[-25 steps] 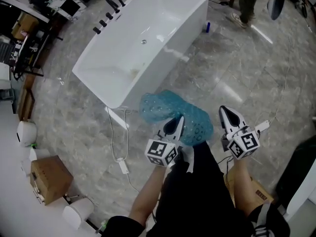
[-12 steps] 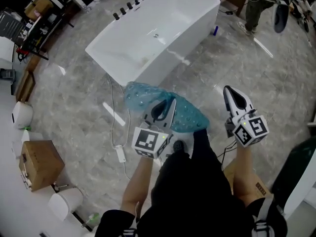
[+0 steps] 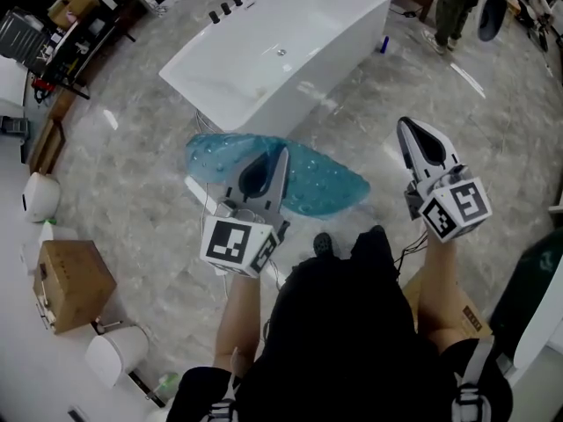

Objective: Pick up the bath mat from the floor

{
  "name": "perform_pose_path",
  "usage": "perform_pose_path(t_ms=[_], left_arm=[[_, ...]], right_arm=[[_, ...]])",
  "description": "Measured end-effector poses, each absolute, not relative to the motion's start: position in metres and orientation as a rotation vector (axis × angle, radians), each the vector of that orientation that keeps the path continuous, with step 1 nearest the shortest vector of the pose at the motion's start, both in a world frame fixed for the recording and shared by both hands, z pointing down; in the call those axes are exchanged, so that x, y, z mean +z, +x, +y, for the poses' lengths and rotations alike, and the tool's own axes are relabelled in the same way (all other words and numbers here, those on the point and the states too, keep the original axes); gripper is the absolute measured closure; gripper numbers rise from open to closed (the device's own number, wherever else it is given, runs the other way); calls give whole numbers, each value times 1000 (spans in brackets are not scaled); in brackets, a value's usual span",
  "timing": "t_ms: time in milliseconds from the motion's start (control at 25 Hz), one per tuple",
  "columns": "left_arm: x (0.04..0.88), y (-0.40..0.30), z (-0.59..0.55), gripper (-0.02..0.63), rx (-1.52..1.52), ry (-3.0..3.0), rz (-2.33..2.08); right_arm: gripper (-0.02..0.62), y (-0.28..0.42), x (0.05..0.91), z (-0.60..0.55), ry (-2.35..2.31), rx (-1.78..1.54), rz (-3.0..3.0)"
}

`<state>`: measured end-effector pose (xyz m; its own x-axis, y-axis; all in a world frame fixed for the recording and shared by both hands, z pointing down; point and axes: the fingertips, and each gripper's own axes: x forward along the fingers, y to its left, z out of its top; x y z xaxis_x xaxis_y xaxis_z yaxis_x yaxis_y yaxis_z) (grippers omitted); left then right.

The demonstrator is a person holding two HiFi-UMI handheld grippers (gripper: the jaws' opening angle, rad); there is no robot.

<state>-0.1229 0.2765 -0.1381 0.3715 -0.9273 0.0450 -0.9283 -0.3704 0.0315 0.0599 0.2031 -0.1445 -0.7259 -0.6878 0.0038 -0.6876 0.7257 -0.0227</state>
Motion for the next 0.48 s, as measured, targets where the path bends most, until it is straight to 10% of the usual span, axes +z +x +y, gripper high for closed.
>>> perform_pose_path(t_ms=[480], left_arm=[[-146, -133, 293, 569, -17, 2466, -1821]], right_arm=[[583, 81, -140, 219, -1159, -69, 2957]])
